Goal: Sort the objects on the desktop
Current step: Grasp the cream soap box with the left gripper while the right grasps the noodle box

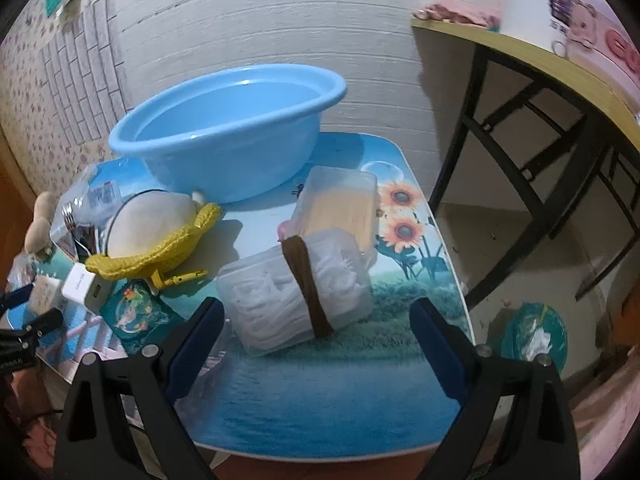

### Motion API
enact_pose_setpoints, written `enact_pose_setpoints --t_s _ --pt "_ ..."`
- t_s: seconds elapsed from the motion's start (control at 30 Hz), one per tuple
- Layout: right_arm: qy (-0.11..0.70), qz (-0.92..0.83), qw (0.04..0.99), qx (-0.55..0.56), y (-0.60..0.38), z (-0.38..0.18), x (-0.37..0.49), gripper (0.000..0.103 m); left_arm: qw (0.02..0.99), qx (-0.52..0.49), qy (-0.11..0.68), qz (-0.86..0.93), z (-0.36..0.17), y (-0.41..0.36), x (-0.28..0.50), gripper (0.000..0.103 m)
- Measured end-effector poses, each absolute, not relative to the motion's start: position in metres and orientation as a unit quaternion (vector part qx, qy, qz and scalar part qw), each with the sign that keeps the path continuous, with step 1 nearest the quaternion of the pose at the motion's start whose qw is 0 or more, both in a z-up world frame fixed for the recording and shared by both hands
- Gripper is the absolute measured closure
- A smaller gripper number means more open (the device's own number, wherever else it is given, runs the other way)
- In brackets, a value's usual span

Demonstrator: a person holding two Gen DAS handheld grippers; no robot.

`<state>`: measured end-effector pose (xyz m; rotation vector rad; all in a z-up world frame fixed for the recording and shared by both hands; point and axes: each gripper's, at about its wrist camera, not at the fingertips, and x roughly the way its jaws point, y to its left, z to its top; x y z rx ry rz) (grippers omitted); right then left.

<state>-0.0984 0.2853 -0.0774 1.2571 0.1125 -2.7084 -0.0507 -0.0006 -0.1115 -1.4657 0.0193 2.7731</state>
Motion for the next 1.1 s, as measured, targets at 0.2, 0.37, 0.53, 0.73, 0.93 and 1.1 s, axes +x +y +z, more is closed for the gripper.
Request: enact_pose_setpoints --t_s 0.2,0.37,0.53,0.73,0.93,1.1 --pt "0.054 -0.902 0.105 0.416 0.283 -0.083 -0.105 0.007 0.014 -0.465 0.0 0.885 -0.111 -0.002 -0.051 0.035" --pt "0.036 -0.893 0.113 0.433 0.285 -0.088 -0.109 0.007 0.017 -0.466 0.0 0.885 -0.11 -0.001 -0.051 0.036" --pt "0.033 -0.892 0.11 0.437 0.281 -0.093 -0.108 0.007 0.013 -0.463 0.003 0.886 -0.111 0.001 -0.051 0.036" --pt "0.039 -0.89 0.104 0.442 0.279 -0.098 -0.11 0.02 0.011 -0.46 0.002 0.888 -0.111 0.001 -0.052 0.036" --pt "0.035 -0.891 0.107 0.44 0.282 -0.093 -0.108 0.021 0.014 -0.46 -0.006 0.888 -0.11 0.0 -0.054 0.037" --pt "0.03 -0.895 0.119 0.429 0.281 -0.082 -0.1 0.021 0.015 -0.453 0.0 0.891 -0.106 0.002 -0.049 0.037"
